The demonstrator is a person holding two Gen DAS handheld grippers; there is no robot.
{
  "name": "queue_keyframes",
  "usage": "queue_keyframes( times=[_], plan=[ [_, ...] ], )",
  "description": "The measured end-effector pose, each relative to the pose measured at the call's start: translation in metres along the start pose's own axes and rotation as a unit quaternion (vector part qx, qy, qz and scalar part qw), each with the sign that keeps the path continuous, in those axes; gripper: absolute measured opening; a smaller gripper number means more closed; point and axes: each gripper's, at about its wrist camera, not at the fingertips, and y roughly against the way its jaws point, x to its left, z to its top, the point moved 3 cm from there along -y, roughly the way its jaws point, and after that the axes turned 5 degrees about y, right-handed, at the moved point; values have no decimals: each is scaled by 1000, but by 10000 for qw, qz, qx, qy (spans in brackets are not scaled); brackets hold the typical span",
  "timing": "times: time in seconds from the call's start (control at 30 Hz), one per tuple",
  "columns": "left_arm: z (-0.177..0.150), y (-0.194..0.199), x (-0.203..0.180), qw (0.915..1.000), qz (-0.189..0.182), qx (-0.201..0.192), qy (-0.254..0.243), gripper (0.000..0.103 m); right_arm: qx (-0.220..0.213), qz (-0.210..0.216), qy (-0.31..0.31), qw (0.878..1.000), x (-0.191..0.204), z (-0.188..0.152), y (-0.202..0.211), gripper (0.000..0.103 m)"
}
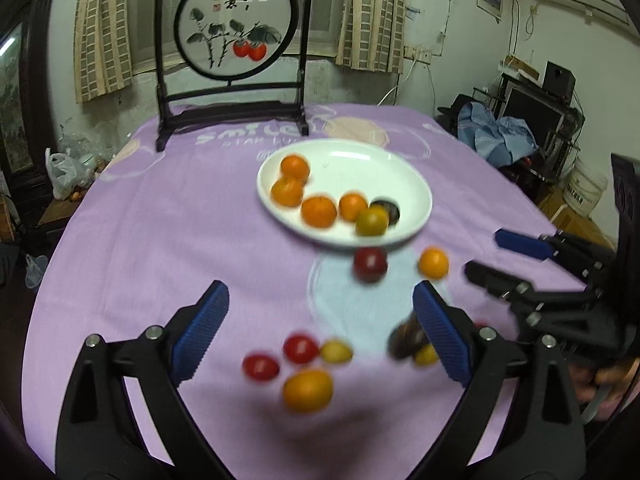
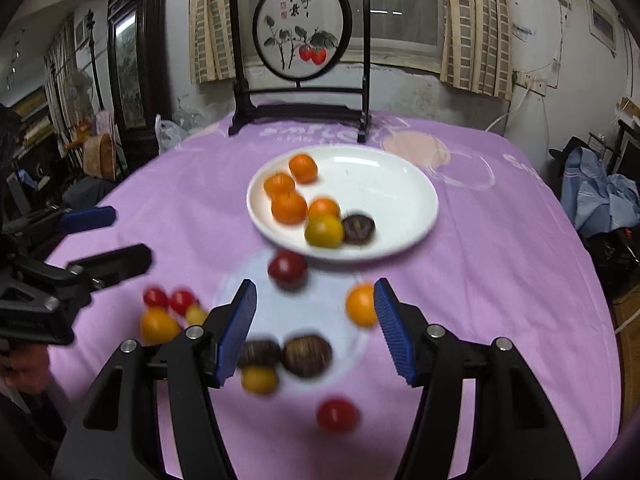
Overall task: Organize fruits
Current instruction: 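Grasp a red cherry tomato with the right tool while the left tool grasps a yellow tomato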
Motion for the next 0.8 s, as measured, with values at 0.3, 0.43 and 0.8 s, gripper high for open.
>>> queue_keyframes(
  times=[0.3, 0.43, 0.8],
  plan=[
    [-67, -2, 30, 9986, -34, 440, 303, 95, 464, 1, 43, 9989, 4, -50, -4, 61],
    [-78, -5, 31, 9986, -70, 468, 236, 95, 684, -8, 10, 9977, 3, -60, -13, 61],
    [-81, -9, 32, 9978, -212, 556, 285, 95, 1068, -9, -166, 9941, -6, -65, -37, 51]
  ],
)
